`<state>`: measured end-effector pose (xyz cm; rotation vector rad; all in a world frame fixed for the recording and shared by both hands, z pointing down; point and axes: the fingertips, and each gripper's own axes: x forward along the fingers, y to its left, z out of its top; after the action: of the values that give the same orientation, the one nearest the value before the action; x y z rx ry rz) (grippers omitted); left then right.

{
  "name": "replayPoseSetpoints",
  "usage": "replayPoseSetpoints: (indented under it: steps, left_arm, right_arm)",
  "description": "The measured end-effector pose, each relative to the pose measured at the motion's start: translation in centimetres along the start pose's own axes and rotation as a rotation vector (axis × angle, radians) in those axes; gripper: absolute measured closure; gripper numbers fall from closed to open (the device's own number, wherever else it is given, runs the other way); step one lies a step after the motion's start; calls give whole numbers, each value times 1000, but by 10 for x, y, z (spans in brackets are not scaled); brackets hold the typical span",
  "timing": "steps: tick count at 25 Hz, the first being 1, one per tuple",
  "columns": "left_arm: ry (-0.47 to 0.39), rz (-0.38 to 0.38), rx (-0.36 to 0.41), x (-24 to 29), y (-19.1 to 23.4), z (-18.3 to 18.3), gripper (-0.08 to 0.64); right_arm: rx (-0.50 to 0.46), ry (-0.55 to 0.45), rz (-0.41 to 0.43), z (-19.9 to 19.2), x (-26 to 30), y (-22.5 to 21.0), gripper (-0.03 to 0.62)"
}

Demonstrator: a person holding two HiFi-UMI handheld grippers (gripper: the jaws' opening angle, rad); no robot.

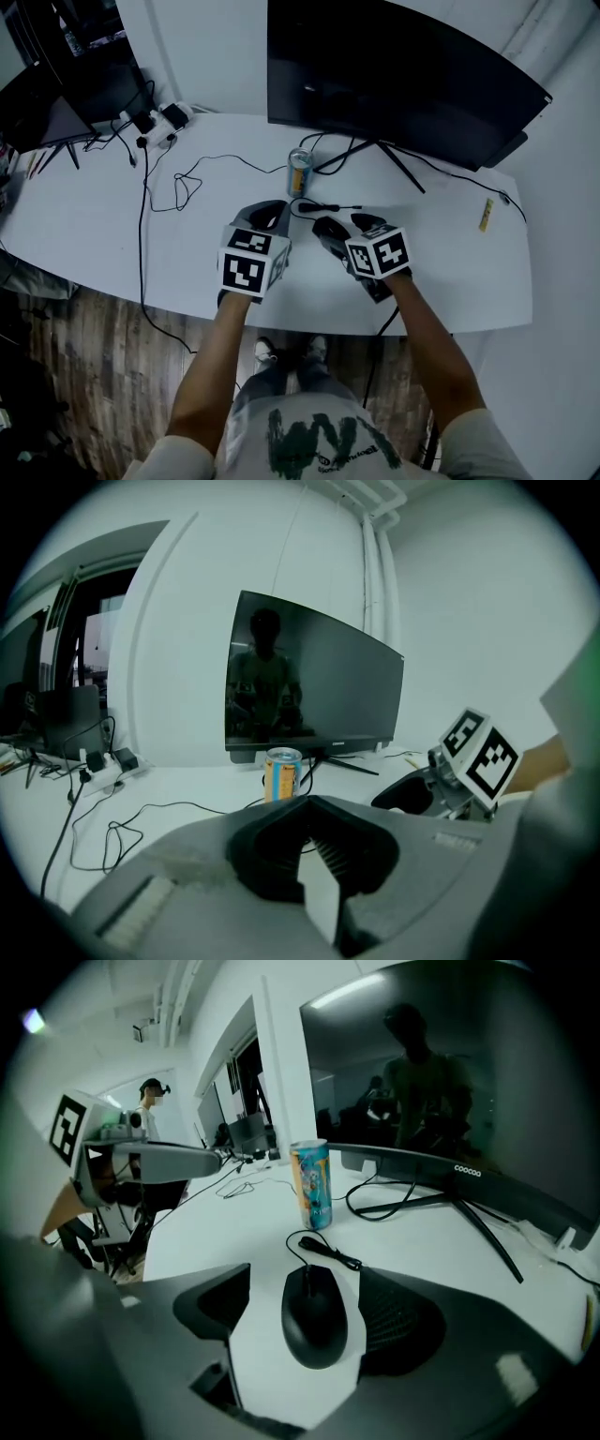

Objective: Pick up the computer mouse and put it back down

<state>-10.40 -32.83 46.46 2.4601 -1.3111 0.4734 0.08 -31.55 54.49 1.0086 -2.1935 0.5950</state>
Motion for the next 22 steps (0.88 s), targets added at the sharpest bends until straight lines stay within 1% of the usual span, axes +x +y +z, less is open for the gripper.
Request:
replayPoseSetpoints:
  steps: [4, 7, 13, 16, 17, 20, 22]
  left_arm:
    - [9, 8, -20, 2, 5, -12, 558]
    - [10, 18, -38, 2, 9, -16, 558]
    - [3, 28, -76, 5, 11, -19, 558]
    - [-2, 26, -74, 5, 8, -16, 558]
    - [-3, 26, -72, 5, 8, -15, 558]
    - [-7, 28, -71, 2, 7, -13, 558]
    - [-10, 29, -65, -2, 7, -11, 558]
  right_arm:
    - [-49, 73, 10, -13, 17, -1, 235]
    - [-65, 120, 31, -22, 29, 0, 233]
    - [-105, 225, 8, -39, 42, -9, 232]
    - [-148, 284, 3, -49, 49, -12, 232]
    - [-153, 298, 2, -52, 51, -13, 228]
    - [-116, 305, -2, -53, 53, -15, 224]
    - [-108, 318, -2, -53, 54, -15, 221]
